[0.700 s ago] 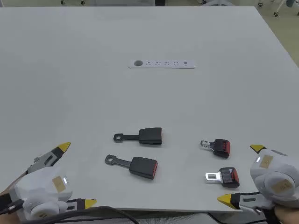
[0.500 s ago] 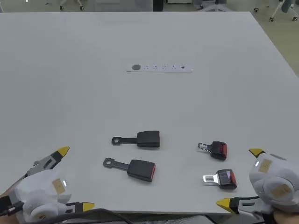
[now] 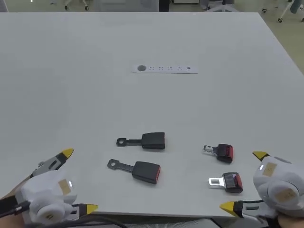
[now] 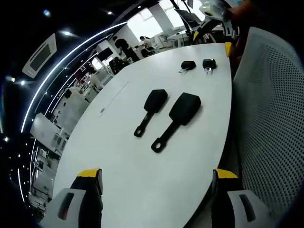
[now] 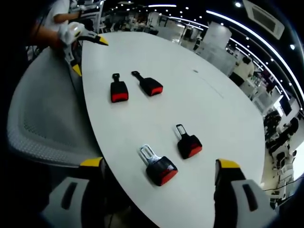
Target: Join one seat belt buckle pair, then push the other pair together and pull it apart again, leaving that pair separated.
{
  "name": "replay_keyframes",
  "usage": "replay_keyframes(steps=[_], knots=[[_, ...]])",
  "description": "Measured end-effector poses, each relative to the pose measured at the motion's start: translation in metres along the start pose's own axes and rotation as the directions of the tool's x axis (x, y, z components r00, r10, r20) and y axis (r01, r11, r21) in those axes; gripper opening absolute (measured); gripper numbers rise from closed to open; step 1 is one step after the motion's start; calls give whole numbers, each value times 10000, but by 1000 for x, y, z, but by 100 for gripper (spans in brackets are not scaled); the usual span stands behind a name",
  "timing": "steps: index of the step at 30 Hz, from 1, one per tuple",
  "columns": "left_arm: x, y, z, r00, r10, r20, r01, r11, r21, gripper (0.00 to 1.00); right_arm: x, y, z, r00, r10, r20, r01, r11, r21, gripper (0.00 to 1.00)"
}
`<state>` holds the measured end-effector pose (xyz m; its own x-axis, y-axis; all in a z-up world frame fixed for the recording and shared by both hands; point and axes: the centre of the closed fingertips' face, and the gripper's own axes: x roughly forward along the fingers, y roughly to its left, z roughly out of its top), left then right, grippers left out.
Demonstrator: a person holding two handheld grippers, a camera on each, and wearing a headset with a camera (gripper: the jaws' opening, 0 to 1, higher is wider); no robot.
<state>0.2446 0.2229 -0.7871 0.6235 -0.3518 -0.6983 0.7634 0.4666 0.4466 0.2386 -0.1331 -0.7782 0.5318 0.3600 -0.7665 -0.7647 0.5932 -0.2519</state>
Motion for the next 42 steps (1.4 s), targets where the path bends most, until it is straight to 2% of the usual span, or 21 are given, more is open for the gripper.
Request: replay_keyframes(steps=[11, 19, 27, 34, 37, 42], knots=[[-2, 1, 1, 9999, 107, 44, -107, 9999, 73, 98, -1, 1, 3, 10000, -81, 58, 81, 10000, 53, 98], [-2, 1, 1, 9999, 143, 12, -143, 9999, 78, 98, -3, 1, -2, 9999, -110, -94, 111, 9998, 146, 98], [-2, 1, 1, 9999, 104, 4, -104, 9999, 55, 98, -7, -12, -10, 9995, -288, -121, 293, 9986, 429, 97], [-1, 1, 1, 10000, 55, -1, -55, 9999, -106, 98, -6, -12, -6, 9999, -104, 98, 101, 9996, 276, 96], [0, -1, -1, 9999, -80, -104, 79, 9999, -95, 97, -6, -10, -7, 10000, 70, 9, -70, 9996, 264, 87], [-1, -2, 1, 9997, -223, 24, 223, 9997, -78, 96, -6, -11, -4, 9998, 89, 197, -96, 9993, 364, 89]])
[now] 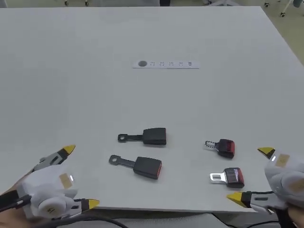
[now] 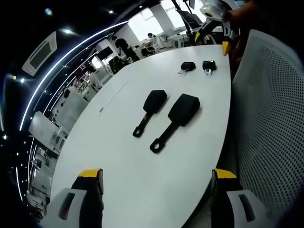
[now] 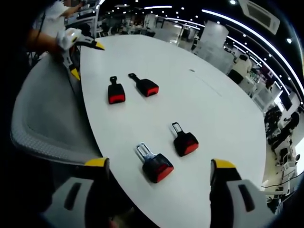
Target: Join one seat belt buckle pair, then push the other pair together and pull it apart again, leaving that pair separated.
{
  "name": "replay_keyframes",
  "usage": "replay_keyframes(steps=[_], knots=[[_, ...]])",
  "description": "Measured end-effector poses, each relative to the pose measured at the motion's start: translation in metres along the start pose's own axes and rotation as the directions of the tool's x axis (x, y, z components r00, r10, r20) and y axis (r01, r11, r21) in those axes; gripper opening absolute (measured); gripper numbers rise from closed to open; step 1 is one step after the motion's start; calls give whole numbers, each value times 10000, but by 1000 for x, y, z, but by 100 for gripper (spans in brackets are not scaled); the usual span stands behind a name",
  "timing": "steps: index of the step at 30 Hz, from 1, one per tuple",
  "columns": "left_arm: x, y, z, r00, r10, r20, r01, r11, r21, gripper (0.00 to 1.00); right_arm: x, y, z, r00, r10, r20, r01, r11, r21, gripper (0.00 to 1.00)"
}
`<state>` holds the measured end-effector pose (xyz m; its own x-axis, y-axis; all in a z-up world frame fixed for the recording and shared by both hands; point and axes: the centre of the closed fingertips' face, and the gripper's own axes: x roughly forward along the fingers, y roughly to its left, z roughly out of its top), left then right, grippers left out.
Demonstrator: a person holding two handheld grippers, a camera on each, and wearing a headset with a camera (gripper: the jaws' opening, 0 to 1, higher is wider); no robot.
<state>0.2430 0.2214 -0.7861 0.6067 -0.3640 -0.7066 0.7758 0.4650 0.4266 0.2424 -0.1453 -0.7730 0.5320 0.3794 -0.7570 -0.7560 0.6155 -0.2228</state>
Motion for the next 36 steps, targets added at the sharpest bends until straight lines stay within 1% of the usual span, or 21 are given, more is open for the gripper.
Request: replay_keyframes(steps=[2, 4, 6, 9, 12, 13, 15, 18, 20, 22, 23, 24, 26, 29, 30, 31, 32, 33, 34, 35, 36], knots=[[-1, 1, 0, 10000, -34, -18, 34, 9998, 193, 96, 0, 1, 1, 9999, 129, 35, -129, 9999, -11, 90], [-2, 2, 2, 10000, -57, 78, 56, 9998, 188, 97, -1, 1, 1, 9998, 192, 7, -192, 9998, -97, 90], [-3, 2, 2, 9999, -151, 27, 150, 9997, 202, 98, 0, -1, 0, 9997, 217, -56, -218, 9998, -50, 90], [-1, -2, -2, 9985, -528, -117, 530, 9984, 213, 100, -3, -3, 3, 9997, 238, 30, -238, 9997, -24, 90], [2, -3, 1, 9966, -794, -195, 801, 9962, 336, 100, -3, -4, 5, 9996, 284, 37, -283, 9995, -163, 88], [3, -1, 2, 9964, -822, -229, 831, 9958, 392, 100, -4, -4, 6, 9994, 338, 30, -337, 9986, -408, 87], [8, 2, 6, 9952, -939, -281, 949, 9947, 397, 100, -4, -1, 5, 9979, 631, -141, -642, 9926, -1028, 83], [18, 0, 17, 9909, -1336, -132, 1338, 9908, 201, 97, -2, 4, 6, 9943, 1046, -181, -1061, 9824, -1535, 76], [25, -7, 25, 9847, -1734, -177, 1741, 9835, 495, 94, -1, 6, 3, 9925, 1190, -276, -1220, 9768, -1757, 71], [32, -11, 30, 9798, -1982, -254, 1997, 9765, 813, 94, 1, 8, 1, 9902, 1360, -307, -1393, 9738, -1799, 67], [34, -12, 35, 9788, -2032, -255, 2046, 9754, 825, 94, 1, 10, 2, 9875, 1563, -199, -1574, 9716, -1765, 62], [37, -15, 42, 9752, -2207, -177, 2214, 9708, 923, 94, 1, 7, 3, 9887, 1496, -50, -1484, 9747, -1671, 61], [43, -19, 53, 9697, -2441, -44, 2434, 9649, 992, 93, 2, 8, 1, 9862, 1656, -5, -1635, 9730, -1627, 61], [52, -26, 63, 9588, -2840, 59, 2819, 9537, 1050, 89, 7, 10, -5, 9818, 1897, -80, -1883, 9676, -1680, 58], [54, -28, 65, 9542, -2992, 19, 2972, 9484, 1101, 87, 8, 10, -6, 9824, 1863, -163, -1861, 9656, -1814, 57], [57, -34, 66, 9445, -3282, -122, 3273, 9376, 1177, 83, 9, 10, -7, 9820, 1881, -151, -1876, 9648, -1843, 57], [60, -36, 68, 9399, -3412, -135, 3403, 9324, 1219, 79, 9, 14, -7, 9770, 2126, -146, -2117, 9604, -1812, 56], [65, -39, 70, 9361, -3516, -50, 3493, 9281, 1289, 77, 11, 14, -8, 9760, 2174, -156, -2165, 9582, -1869, 54], [68, -42, 71, 9309, -3652, 34, 3624, 9248, 1161, 77, 14, 14, -9, 9749, 2214, -231, -2214, 9541, -2016, 53], [73, -49, 71, 9168, -3991, 97, 3976, 9151, 676, 76, 16, 15, -11, 9731, 2287, -285, -2297, 9519, -2030, 53], [76, -51, 69, 9125, -4092, 16, 4083, 9108, 616, 75, 18, 16, -11, 9709, 2375, -308, -2387, 9489, -2065, 52]])
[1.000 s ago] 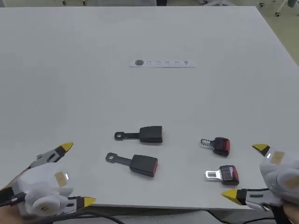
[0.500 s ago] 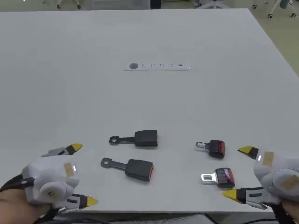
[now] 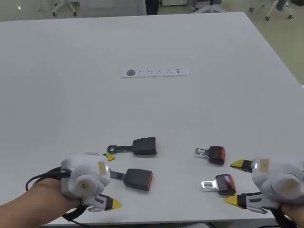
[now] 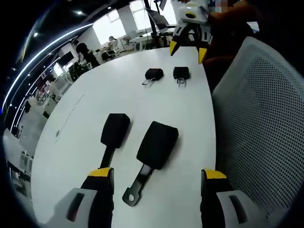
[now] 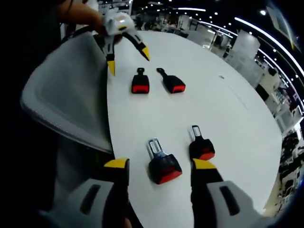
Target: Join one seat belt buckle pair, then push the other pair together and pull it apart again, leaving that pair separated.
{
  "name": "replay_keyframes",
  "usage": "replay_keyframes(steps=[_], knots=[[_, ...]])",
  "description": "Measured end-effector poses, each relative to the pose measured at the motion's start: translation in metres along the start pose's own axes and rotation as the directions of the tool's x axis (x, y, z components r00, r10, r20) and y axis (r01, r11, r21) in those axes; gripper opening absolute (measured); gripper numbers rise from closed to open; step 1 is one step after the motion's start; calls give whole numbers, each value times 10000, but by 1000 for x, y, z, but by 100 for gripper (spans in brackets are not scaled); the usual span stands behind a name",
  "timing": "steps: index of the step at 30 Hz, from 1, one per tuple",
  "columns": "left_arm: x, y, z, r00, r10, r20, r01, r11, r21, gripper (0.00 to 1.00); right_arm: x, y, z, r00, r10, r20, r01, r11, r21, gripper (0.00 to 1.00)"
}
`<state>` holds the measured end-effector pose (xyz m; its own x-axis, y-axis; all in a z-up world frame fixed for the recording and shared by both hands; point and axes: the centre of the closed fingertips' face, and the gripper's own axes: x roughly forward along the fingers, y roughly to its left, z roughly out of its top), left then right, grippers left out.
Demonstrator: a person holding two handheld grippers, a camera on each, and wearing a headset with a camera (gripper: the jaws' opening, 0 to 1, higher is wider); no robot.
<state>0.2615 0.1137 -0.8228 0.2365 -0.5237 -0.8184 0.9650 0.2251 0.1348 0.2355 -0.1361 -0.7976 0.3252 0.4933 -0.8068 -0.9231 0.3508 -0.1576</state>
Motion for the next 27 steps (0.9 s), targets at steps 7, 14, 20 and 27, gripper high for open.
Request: replay_keyframes(steps=[7, 14, 20, 27], knots=[[19, 3, 7, 9993, -332, -152, 343, 9961, 819, 66, 12, 0, -7, 9978, 568, -354, -590, 9963, -629, 46], [32, 16, 4, 9966, -427, -702, 541, 9840, 1696, 52, 21, -9, -20, 9904, 1039, -913, -1127, 9889, -966, 44], [37, 15, 10, 9937, -867, -712, 987, 9772, 1881, 46, 27, -6, -36, 9744, 1693, -1477, -1812, 9809, -711, 44], [40, 8, 12, 9867, -1330, -931, 1505, 9646, 2168, 36, 32, -8, -40, 9675, 1981, -1569, -2116, 9745, -750, 43]])
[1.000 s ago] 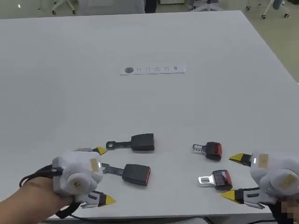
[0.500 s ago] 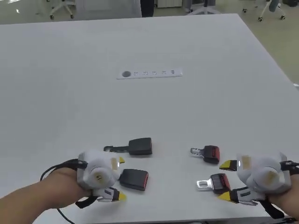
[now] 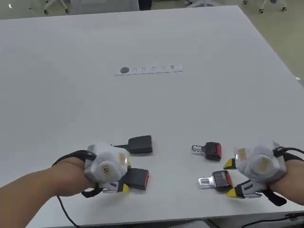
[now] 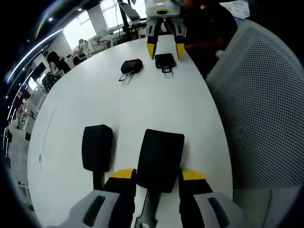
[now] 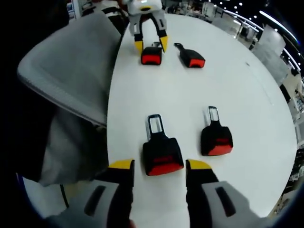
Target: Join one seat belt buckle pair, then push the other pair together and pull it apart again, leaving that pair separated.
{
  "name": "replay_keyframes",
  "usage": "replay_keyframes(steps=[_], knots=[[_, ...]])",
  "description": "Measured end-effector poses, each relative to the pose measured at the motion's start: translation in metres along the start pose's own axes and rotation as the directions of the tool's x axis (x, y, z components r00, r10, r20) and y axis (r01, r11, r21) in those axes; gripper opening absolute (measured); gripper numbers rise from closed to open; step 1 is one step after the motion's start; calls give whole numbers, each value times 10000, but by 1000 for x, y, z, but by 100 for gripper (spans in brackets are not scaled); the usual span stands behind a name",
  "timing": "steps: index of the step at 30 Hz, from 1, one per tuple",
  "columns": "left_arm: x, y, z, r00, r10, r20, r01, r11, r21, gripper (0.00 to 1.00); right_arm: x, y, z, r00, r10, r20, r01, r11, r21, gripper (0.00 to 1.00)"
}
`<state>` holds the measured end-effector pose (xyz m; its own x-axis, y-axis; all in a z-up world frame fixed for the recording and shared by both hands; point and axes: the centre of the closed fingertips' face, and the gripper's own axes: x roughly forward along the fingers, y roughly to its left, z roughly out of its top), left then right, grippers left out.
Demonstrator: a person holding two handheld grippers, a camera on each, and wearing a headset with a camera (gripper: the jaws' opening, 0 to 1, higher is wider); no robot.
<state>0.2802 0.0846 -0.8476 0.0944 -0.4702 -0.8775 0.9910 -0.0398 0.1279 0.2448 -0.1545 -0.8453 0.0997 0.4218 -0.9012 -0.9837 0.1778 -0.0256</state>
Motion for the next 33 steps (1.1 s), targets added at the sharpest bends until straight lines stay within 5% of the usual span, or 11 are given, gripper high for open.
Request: replay_keyframes(steps=[8, 21, 33], knots=[[0, 1, -2, 9997, -93, -204, 98, 9997, 222, 34, 4, -2, -4, 9989, 284, -362, -287, 9996, -78, 35], [0, 1, -5, 9992, -51, -399, 48, 10000, -61, 32, 9, -4, -4, 9990, 250, -357, -251, 9997, -10, 34], [0, 0, -5, 9974, -200, -691, 193, 9998, -113, 32, 20, -2, 20, 9999, 102, -111, -103, 9999, -14, 34]])
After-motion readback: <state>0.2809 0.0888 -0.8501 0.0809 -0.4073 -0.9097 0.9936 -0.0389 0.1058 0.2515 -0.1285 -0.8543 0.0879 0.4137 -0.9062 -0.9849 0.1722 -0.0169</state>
